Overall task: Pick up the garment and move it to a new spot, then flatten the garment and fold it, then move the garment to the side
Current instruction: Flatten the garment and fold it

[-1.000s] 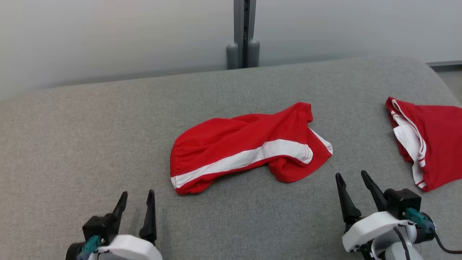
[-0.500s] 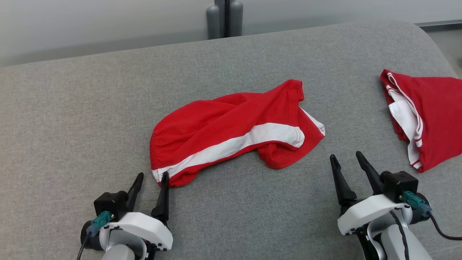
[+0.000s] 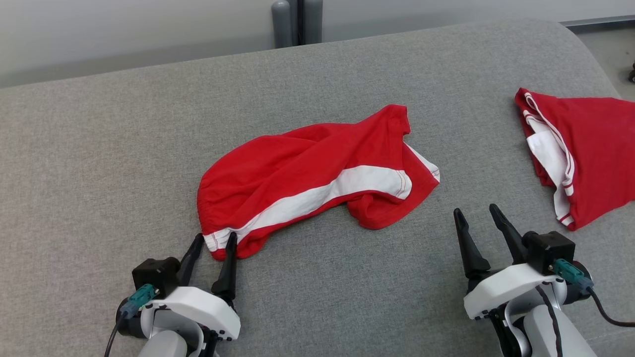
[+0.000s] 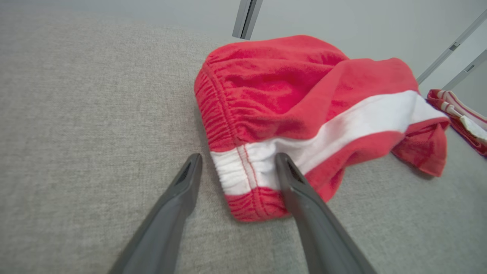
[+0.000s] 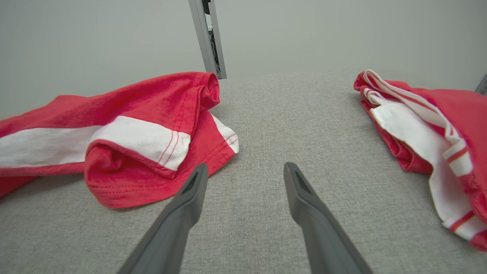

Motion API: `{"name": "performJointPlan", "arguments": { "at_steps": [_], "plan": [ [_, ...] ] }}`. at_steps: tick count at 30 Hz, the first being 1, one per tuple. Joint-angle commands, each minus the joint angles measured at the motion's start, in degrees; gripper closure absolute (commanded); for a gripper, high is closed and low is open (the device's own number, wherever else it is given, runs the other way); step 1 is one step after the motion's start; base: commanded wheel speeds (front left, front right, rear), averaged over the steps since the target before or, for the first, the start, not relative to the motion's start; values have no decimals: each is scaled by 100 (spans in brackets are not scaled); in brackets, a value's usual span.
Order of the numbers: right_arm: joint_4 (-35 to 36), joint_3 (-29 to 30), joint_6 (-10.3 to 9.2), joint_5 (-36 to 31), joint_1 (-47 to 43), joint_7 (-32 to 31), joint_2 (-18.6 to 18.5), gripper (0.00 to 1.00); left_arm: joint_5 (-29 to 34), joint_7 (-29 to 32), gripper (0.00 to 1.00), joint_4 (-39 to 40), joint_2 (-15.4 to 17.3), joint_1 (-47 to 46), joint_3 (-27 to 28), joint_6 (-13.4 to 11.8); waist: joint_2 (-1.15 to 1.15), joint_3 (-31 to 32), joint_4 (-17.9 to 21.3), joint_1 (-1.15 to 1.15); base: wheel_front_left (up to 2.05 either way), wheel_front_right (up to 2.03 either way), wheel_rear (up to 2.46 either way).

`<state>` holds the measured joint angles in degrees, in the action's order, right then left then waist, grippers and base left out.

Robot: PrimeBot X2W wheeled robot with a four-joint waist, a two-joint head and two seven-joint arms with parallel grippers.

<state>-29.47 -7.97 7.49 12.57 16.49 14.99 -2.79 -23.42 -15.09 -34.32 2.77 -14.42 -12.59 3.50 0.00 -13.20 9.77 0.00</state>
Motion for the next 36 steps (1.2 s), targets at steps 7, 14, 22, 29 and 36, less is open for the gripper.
{"name": "performJointPlan", "arguments": {
  "at_steps": [7,14,22,29,36],
  "plan": [
    [-15,25,0,-21,-3,25,-30,0,-148,-6,32,95,26,42,-25,143,0,52,-65,0,0,0,0],
    [-47,4,0,69,-56,24,-30,0,-184,-6,73,213,26,172,-39,269,0,102,-207,0,0,0,0],
    [-105,-152,0,128,56,25,-29,0,-162,-6,100,252,28,248,-65,335,0,154,-413,0,0,0,0],
    [-390,-489,0,420,439,24,-32,0,-38,-6,100,327,27,181,-73,349,0,33,-586,0,0,0,0],
    [-978,-608,0,665,936,24,-32,0,21,-6,100,364,28,69,-153,345,0,-125,-694,0,0,0,0]
  ]
}}
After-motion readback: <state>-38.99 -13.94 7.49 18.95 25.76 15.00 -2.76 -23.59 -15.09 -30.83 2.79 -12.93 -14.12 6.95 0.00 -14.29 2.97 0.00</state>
